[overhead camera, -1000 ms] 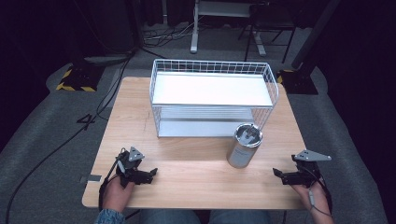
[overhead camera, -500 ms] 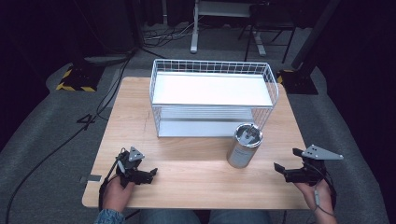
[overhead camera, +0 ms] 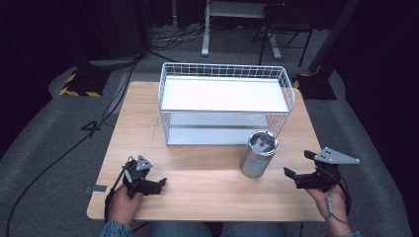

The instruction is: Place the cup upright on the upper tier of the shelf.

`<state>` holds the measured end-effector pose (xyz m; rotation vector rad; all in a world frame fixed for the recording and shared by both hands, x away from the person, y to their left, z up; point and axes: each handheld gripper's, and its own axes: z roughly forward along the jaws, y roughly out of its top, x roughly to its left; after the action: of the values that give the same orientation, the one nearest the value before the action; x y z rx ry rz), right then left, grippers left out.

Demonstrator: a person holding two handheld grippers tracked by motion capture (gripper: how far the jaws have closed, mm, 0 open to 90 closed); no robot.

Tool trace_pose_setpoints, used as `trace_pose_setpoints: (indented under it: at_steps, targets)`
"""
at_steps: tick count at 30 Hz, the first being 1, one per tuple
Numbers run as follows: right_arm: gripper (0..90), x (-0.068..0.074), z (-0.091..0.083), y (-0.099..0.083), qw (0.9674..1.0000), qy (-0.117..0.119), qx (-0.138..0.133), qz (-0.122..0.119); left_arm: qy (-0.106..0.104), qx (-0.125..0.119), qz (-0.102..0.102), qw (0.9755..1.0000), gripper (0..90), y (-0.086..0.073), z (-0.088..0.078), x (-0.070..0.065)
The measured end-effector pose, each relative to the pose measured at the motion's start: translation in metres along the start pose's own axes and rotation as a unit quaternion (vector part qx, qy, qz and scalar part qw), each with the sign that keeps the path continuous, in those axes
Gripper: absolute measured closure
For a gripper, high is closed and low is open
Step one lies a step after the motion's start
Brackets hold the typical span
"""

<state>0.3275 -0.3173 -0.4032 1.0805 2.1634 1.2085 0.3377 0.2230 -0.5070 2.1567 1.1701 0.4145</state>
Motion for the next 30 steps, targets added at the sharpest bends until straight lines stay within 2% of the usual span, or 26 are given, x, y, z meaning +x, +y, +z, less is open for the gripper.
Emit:
trace_pose_setpoints:
  at_steps: [10, 14, 22, 30]
  targets:
    - [0.0, 0.01, 0.011, 0.018, 0.9999, 0.012, -0.003, -0.009, 0.0, 0.0, 0.0, 1.0, 0.1, 0.0, 0.0, 0.0]
    - [0.0, 0.015, 0.021, 0.026, 0.9995, 0.025, -0.008, -0.015, 0.0, 0.0, 0.0, 1.0, 0.1, 0.0, 0.0, 0.0]
    - [0.0, 0.025, 0.037, 0.033, 0.9986, 0.045, -0.003, -0.026, 0.0, 0.0, 0.0, 1.0, 0.1, 0.0, 0.0, 0.0]
    - [0.0, 0.03, 0.054, 0.033, 0.9982, 0.057, -0.001, -0.02, 0.0, 0.0, 0.0, 1.0, 0.1, 0.0, 0.0, 0.0]
